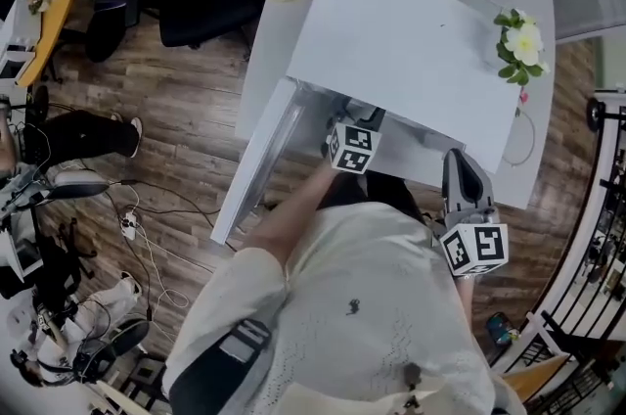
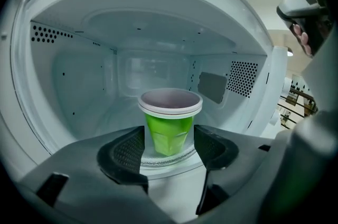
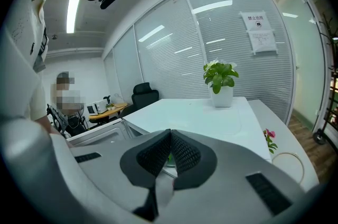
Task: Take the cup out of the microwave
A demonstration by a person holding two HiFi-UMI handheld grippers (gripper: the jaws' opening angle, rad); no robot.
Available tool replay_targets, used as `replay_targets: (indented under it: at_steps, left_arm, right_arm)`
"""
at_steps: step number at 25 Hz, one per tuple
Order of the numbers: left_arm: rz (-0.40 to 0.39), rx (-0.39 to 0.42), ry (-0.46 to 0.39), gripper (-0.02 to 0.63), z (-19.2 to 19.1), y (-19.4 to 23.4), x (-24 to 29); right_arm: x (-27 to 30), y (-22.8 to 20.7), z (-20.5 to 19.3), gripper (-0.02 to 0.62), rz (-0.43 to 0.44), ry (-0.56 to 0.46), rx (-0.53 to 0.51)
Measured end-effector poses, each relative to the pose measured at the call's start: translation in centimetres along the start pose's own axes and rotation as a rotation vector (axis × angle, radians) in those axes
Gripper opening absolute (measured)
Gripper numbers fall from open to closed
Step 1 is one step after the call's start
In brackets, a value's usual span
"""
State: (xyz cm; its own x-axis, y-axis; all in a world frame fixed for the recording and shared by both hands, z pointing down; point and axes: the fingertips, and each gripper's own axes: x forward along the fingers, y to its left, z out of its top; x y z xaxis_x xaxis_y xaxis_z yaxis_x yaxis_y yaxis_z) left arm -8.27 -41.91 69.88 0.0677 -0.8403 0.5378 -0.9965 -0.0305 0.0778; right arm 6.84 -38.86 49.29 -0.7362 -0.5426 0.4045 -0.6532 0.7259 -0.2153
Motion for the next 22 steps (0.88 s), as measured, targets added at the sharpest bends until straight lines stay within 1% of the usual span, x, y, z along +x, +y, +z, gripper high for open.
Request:
replay_targets:
  at_steps: [2, 3, 4, 10, 22]
  left_arm:
    - [0.009, -0.001, 0.004, 0.304, 0.1, 0.0, 0.0]
    - [0.014, -0.003, 0.004, 0.291, 0.2, 0.0, 0.1]
    - [0.019, -0.005, 0.004, 0.264, 0.2, 0.0, 0.1]
    - [0.020, -0.016, 0.001, 0.253, 0.7, 0.2, -0.3]
    - [-0.005, 0.021, -0.019, 0.250, 1.2, -0.7, -2.6]
  right_arm:
    - [0.0, -0.1, 0.2, 0.008, 0.005, 0.000, 0.000]
    - [0.1, -0.2, 0.2, 0.008, 0.007, 0.000, 0.000]
    - [0.1, -0.3, 0.3, 0.009, 0.007, -0.001, 0.001]
    - [0.0, -0.3, 0.7, 0.009, -0.004, -0.010, 0.015]
    - [-0.8, 0.3, 0.6, 0.009, -0.006, -0.023, 0.029]
